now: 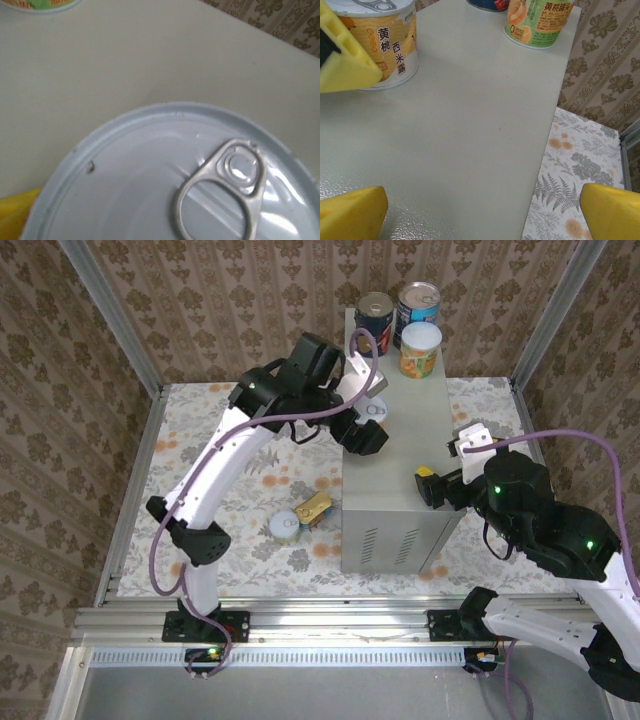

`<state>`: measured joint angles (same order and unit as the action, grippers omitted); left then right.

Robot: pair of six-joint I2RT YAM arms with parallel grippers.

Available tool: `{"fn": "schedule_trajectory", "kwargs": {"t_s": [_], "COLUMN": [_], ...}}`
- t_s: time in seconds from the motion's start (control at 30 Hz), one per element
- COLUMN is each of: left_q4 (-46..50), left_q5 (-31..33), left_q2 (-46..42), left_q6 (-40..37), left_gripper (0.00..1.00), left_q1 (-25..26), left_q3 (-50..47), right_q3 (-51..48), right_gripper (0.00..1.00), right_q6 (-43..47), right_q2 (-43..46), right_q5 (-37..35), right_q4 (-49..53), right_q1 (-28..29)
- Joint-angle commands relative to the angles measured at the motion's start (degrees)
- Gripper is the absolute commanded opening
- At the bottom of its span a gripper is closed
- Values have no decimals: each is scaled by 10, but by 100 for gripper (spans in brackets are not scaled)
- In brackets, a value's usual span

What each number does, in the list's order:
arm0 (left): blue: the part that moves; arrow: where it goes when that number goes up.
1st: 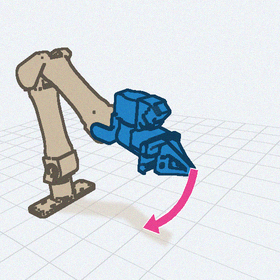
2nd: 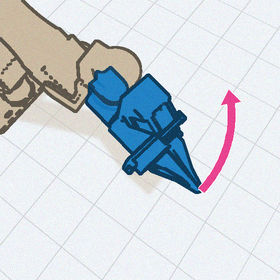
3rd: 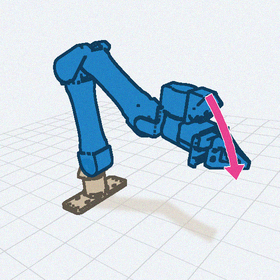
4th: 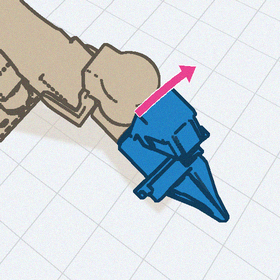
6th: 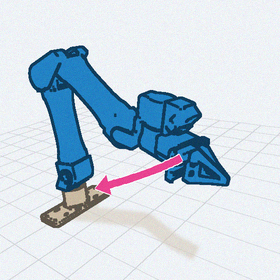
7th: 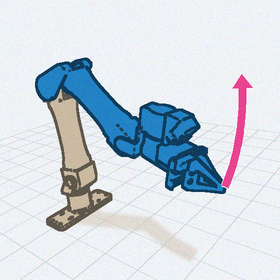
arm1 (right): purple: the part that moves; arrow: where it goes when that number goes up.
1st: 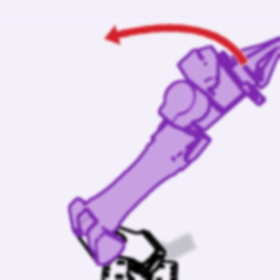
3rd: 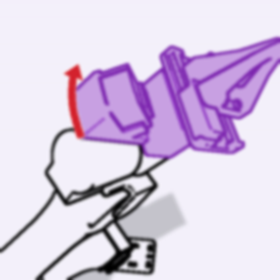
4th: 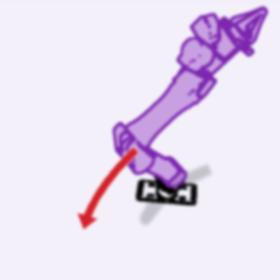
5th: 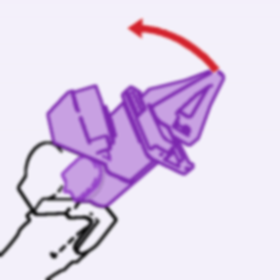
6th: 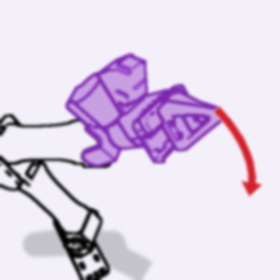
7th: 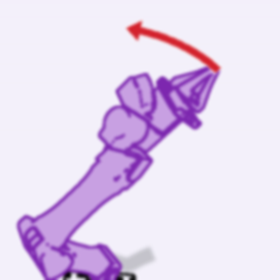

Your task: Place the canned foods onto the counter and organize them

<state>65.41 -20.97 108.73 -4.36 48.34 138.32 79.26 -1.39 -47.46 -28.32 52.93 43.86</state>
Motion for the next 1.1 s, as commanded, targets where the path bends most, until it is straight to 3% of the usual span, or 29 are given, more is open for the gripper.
{"fn": "schedule_trajectory", "kwargs": {"t_s": [0.0, 0.43, 0.63, 1.07], "left_q4": [-71, -255, -297, -369], "left_q5": [8, -31, -42, -58], "left_q2": [-65, -198, -200, -180], "left_q6": [-12, 4, 18, 32], "left_gripper": [100, 100, 99, 79], "left_q1": [-4, -36, -43, -61], "left_q3": [-57, -308, -331, -352], "right_q3": [-5, -2, 4, 2], "right_gripper": [100, 100, 100, 100], "right_q6": [-7, -10, -13, -18], "right_q2": [0, -25, -30, -23], "right_q5": [-7, 5, 9, 3], "right_q4": [-10, -22, -24, -16], "right_q1": [-4, -4, -4, -4]}}
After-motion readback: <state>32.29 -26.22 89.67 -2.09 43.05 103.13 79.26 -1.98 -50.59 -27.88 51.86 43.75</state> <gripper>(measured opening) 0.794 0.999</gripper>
